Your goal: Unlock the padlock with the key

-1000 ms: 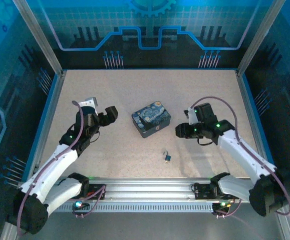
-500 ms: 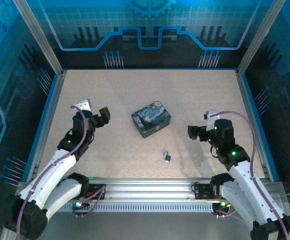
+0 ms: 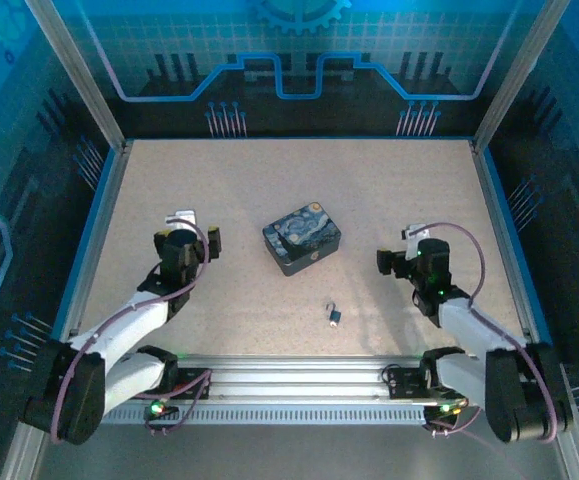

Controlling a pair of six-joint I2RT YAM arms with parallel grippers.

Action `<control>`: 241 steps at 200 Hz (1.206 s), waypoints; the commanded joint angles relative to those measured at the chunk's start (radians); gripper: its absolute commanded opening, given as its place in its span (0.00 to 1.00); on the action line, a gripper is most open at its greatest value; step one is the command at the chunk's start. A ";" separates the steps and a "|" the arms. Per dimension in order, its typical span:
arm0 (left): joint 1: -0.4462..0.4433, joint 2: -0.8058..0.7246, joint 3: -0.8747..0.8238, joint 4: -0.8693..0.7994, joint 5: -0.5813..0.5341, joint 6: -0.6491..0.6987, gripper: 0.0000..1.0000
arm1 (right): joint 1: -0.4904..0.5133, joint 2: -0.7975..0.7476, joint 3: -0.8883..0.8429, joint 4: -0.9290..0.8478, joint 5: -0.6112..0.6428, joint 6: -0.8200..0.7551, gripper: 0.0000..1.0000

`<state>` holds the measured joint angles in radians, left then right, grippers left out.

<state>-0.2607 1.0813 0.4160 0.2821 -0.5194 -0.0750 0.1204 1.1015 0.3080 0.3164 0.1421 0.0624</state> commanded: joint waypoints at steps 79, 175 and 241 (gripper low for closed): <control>0.062 0.154 -0.084 0.328 0.162 0.047 0.99 | -0.076 0.365 0.000 0.620 -0.061 -0.043 1.00; 0.178 0.475 -0.200 0.953 0.325 0.124 0.99 | -0.081 0.398 0.110 0.460 -0.081 -0.043 1.00; 0.255 0.465 -0.038 0.634 0.389 0.053 0.99 | -0.073 0.399 0.112 0.455 -0.064 -0.049 1.00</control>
<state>-0.0399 1.5822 0.2935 1.0470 -0.1986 0.0242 0.0513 1.4925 0.4076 0.7746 0.0708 0.0246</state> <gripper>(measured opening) 0.989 0.998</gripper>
